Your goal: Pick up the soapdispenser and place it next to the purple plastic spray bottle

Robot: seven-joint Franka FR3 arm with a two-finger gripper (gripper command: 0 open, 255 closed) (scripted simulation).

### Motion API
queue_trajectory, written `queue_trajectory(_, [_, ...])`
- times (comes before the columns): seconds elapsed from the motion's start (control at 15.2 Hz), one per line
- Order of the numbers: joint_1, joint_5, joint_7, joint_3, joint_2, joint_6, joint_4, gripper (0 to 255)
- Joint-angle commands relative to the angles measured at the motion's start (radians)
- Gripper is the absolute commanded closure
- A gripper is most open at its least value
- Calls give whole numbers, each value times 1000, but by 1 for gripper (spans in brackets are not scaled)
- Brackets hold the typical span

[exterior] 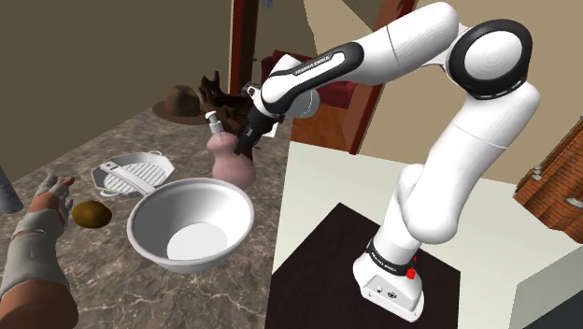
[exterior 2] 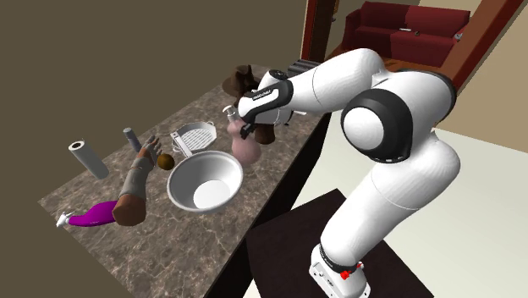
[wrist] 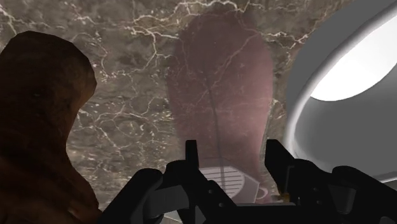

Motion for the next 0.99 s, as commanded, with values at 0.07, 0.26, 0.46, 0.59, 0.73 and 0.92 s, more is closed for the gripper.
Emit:
queue_trajectory(0.07, [-8,-30,27,2,-23,-40,21,255])
queue_trajectory(0.26, [-14,-56,52,5,-46,-79,39,255])
queue_trajectory(0.46, [-20,-77,74,8,-66,-118,60,255])
queue_trajectory(0.59, [-23,-90,87,11,-79,-144,75,255])
queue_trajectory(0.73, [-27,-101,99,13,-90,-170,91,255])
queue_trajectory(0.92, [-31,-117,116,15,-105,-209,117,255])
